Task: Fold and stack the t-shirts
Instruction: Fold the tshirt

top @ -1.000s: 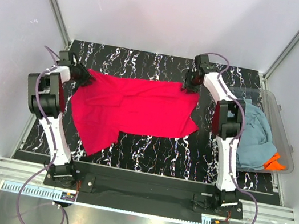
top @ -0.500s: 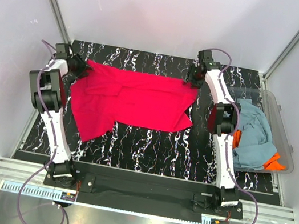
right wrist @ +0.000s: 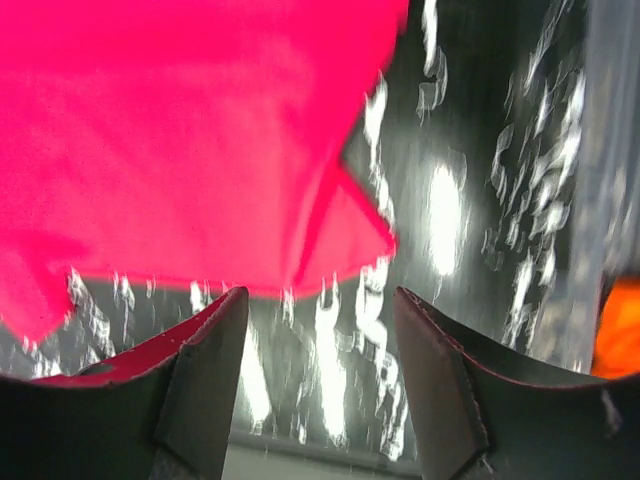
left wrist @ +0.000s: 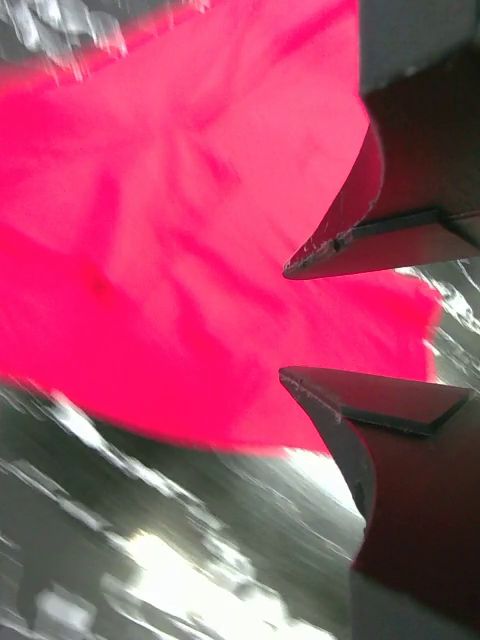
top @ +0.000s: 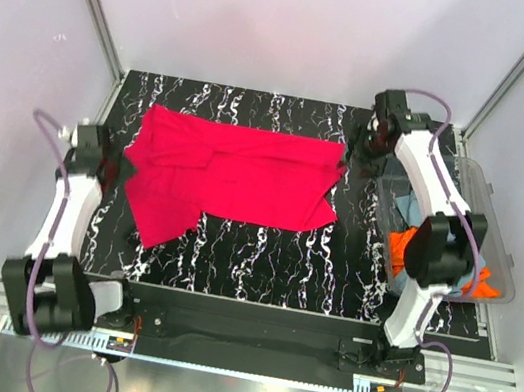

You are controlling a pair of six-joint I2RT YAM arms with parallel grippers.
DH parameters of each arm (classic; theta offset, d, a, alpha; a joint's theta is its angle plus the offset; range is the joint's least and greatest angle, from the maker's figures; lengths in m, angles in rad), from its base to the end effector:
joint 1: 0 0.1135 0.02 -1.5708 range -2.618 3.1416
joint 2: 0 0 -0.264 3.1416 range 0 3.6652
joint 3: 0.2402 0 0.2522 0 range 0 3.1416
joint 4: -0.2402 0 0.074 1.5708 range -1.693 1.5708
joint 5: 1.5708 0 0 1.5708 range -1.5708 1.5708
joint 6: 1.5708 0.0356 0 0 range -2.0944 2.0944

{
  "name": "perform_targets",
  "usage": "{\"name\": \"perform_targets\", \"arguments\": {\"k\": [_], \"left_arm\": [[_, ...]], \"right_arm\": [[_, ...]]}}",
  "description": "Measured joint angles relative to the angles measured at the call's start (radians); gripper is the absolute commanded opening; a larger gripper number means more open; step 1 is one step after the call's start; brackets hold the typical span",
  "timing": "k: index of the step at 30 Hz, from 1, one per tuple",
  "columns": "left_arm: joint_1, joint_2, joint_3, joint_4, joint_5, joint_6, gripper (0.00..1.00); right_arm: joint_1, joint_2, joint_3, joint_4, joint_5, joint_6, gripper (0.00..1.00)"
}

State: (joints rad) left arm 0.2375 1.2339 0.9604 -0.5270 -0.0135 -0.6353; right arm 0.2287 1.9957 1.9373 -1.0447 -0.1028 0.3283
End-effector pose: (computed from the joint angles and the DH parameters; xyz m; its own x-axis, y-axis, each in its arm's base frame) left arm 0.2537 0.0619 0.2756 -0.4164 -0.7113 -0.5662 -0.6106 0.6803 -0.4054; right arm 0.4143 0.1002 0.3020 -0.9102 0.1175 -0.3972 0.0242 0.9724 0.2321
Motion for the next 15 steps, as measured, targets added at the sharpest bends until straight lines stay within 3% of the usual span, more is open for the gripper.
{"name": "perform_targets", "arguments": {"k": [6,15], "left_arm": [[-0.004,-0.12,-0.268,-0.18,-0.006,-0.112,0.45],[-0.08,0.018,-0.276,-0.278,0.007,-0.212,0.46]], "right_arm": [[0.011,-0.207,-0.327,0.051,-0.075,0.031,0.65],[0.013,-0.221,-0.566,0.138,-0.136,0.066,0.65]]}}
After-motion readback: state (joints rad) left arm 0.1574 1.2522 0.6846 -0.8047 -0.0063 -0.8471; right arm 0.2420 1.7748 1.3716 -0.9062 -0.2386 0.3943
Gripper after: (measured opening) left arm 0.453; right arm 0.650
